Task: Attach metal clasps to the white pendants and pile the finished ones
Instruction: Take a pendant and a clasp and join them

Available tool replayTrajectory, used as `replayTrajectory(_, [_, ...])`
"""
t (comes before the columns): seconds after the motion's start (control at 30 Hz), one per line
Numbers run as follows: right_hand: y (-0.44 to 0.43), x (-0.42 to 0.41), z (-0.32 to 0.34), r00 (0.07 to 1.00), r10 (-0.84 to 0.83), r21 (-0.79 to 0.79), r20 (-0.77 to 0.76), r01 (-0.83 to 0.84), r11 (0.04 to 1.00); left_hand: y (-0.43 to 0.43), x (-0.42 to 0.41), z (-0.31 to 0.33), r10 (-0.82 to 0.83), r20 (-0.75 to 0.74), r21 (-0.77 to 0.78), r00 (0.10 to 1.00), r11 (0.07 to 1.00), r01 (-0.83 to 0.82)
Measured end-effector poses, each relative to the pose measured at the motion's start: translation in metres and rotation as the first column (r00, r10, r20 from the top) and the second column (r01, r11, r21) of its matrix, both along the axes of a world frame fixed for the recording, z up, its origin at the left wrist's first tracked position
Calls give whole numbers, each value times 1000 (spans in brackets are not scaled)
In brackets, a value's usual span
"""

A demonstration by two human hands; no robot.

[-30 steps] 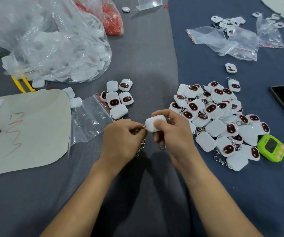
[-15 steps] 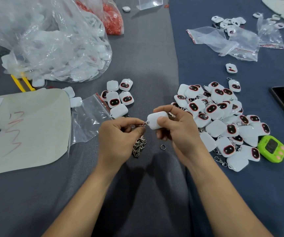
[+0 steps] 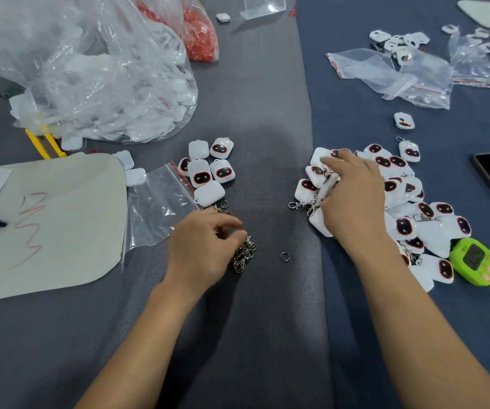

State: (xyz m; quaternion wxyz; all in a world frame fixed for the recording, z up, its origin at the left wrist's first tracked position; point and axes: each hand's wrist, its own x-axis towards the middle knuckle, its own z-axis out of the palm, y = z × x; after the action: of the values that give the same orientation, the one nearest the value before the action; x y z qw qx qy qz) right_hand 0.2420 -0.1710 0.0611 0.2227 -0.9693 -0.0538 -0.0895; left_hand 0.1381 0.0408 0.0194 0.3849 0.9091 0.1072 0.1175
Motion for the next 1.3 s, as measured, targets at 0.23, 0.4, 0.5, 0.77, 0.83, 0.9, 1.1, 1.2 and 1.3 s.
replayTrajectory(0.23, [77,-21,0,939,339,37,-54,-338,941,-6,4,0,-181,-56,238,982,953,189])
replayTrajectory(0.4, [120,-5,-6,799,543,182,-260,-512,840,-7,-1,-1,-141,17,318,990,939,129])
replayTrajectory(0.5, [129,3,-13,776,573,159,-263,-551,819,-1,-5,-4,-111,21,278,994,955,100])
replayTrajectory(0.77, [101,-9,-44,930,348,656,-115,-192,730,7,-17,-3,144,47,25,988,989,-145])
replayTrajectory(0.83, [89,-13,-49,955,283,775,-86,-114,622,4,-19,-1,197,49,-51,979,980,-195])
replayTrajectory(0.9, [77,-14,-51,972,223,815,-70,-73,575,2,-17,1,212,79,-116,974,972,-202])
replayTrajectory(1.1, [59,1,-52,998,38,824,-57,26,565,13,25,9,170,180,-173,969,975,-139])
replayTrajectory(1.2, [63,-1,-53,993,102,825,-61,-8,566,16,44,8,141,226,-121,964,986,-116])
replayTrajectory(1.3, [61,-4,-52,977,199,851,-83,-34,524,13,46,1,-17,281,97,960,995,-11])
